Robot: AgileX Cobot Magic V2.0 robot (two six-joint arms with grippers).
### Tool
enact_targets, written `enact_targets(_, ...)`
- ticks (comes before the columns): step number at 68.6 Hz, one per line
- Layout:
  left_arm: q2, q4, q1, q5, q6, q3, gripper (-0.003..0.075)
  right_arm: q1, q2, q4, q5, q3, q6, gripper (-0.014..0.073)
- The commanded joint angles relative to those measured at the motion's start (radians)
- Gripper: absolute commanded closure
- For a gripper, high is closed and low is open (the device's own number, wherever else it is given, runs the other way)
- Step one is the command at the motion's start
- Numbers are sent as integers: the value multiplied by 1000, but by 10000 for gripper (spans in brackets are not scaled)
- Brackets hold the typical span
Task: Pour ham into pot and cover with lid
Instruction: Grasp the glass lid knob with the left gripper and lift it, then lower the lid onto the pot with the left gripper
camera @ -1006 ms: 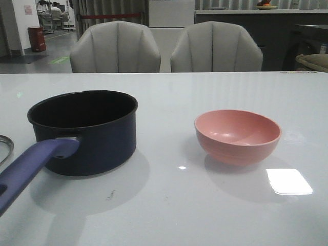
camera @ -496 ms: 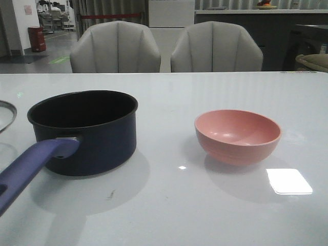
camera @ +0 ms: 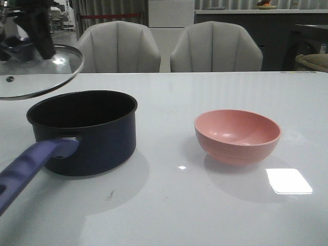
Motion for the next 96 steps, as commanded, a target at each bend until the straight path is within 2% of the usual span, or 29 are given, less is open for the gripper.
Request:
enact_targets(1,-48,-21,-52,-33,0,-36,439,2,10,-10,-90,-29,-6,431)
enact_targets(20,-37,-61,-114,-31,0,-36,437,2,10,-10,-90,-29,-6,431)
enact_targets(48,43,-92,-124,-13,0,-62,437,2,10,-10,-90,-29,-6,431)
enact_targets(76,119,-85,-128,77,0,-87,435,2,10,-10,-90,-29,-6,431)
enact_targets(80,122,-84,-128,84,0,-87,416,2,10,-10,-90,-29,-6,431)
enact_targets(91,122,-69,-128,99,0,-110,250,2,10,-10,-90,-29,-6,431)
enact_targets(96,122,-50,-128,133,0,-137,217,2,10,-10,-90,-29,-6,431)
